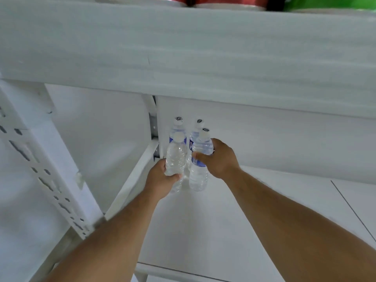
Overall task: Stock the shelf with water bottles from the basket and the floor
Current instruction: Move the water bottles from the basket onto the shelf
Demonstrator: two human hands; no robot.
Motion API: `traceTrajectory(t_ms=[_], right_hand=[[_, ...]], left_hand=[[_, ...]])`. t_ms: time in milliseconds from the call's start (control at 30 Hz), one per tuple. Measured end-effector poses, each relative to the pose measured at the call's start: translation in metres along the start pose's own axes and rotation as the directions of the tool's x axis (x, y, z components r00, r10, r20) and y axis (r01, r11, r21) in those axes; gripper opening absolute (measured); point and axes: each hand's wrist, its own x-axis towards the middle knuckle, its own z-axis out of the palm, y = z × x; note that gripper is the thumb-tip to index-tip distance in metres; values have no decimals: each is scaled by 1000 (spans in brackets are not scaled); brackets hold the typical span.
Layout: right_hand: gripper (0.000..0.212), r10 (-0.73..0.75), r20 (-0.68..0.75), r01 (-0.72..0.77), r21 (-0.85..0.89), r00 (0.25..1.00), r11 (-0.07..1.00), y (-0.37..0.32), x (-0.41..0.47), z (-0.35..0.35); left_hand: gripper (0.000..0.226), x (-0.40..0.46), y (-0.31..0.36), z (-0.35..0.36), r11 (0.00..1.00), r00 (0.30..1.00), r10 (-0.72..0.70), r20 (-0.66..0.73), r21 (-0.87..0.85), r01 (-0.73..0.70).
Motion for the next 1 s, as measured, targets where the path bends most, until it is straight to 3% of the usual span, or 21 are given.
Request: traceTrajectory(t_ms=[200,333,500,633,1000], right_hand=[[35,-5,8,5,2,1000,1000,-2,12,17],[41,-18,-7,19,43,1000,999,3,7,27],[60,73,57,-69,-80,996,994,11,1,31],[49,77,74,-69,-110,994,991,15,2,38],[44,95,57,-91,-65,994,994,13,6,34]], left_hand=[[41,18,-2,3,1000,1000,13,14,-15,-12],[43,22,-7,0,1000,999,21,24,-19,-20],[40,26,-8,-2,997,998,58,22,49,-59],[44,30,-9,2,997,998,64,9,40,-65],[57,35,-10,8,992,1000,16,24,121,-19]])
